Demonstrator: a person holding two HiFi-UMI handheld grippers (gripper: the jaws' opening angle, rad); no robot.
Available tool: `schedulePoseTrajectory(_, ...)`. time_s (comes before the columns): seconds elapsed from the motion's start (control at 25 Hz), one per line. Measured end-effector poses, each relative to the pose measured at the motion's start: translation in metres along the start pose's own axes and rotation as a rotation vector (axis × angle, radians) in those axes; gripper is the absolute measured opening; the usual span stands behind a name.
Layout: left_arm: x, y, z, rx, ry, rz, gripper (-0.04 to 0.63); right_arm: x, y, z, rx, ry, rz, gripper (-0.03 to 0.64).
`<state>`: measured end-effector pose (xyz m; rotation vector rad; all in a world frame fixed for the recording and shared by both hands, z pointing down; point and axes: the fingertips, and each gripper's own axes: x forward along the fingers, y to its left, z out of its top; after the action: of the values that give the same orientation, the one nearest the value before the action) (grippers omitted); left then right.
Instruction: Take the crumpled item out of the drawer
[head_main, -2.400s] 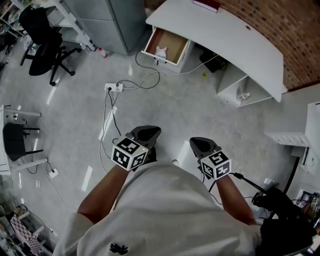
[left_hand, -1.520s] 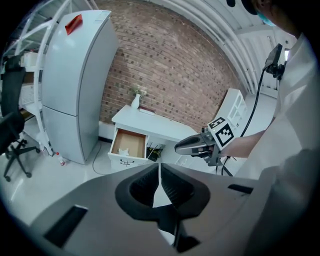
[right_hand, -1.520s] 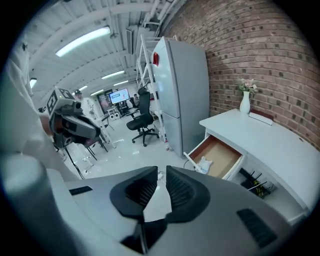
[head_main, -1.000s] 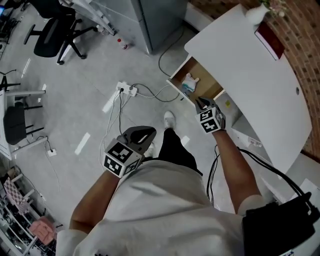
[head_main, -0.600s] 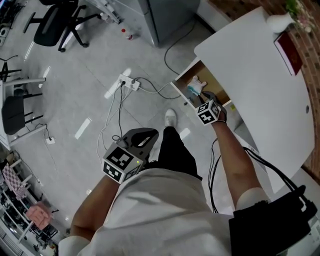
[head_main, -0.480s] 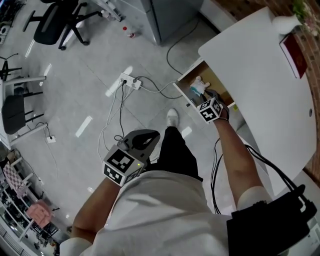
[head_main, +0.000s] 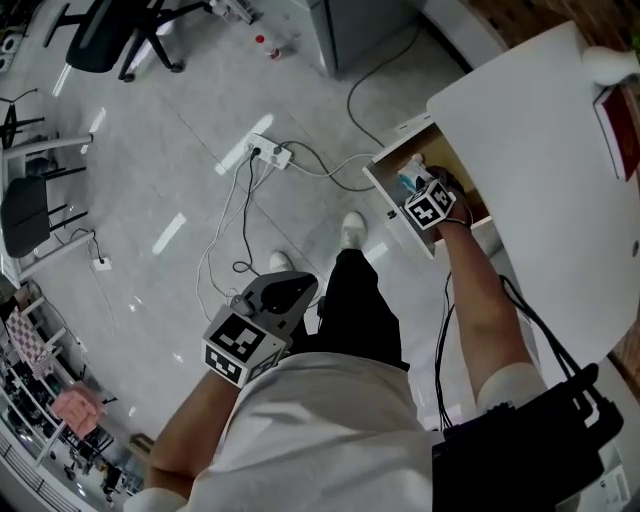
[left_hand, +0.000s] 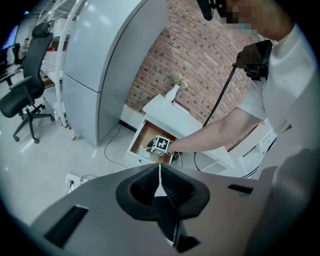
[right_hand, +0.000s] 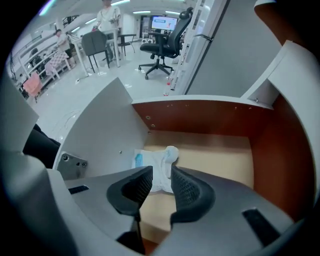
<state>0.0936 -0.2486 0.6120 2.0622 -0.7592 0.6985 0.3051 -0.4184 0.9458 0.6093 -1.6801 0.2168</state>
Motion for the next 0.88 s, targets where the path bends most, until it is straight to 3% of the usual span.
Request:
schedulePoseTrajectory(0.16,0.005,0.009,-0.002,-0.021,0.016,0.007,0.025,0.019,0.001,-0.009,-0.011,0.05,0.017,0.134)
schedulePoseTrajectory(0.28,0.003,0.014,0.0,-0.031,0.015,0.012,0.025,0.022,0.001,-0.008,0.007,0.061,0.017,0.078)
schedulePoseTrajectory(0.48,0.001,0.018,0.01,-0.021,-0.005,0.012,0.025,0.017,-0.003,-0.006,0.021,0.07,0.006,0.041)
schedulePoseTrajectory(0.88,-0.02,0.005,0.019,0.017,-0.022,-0.025,0.025,-0.033,-0.001,0.004,0.122,0.022,-0.036,0.032)
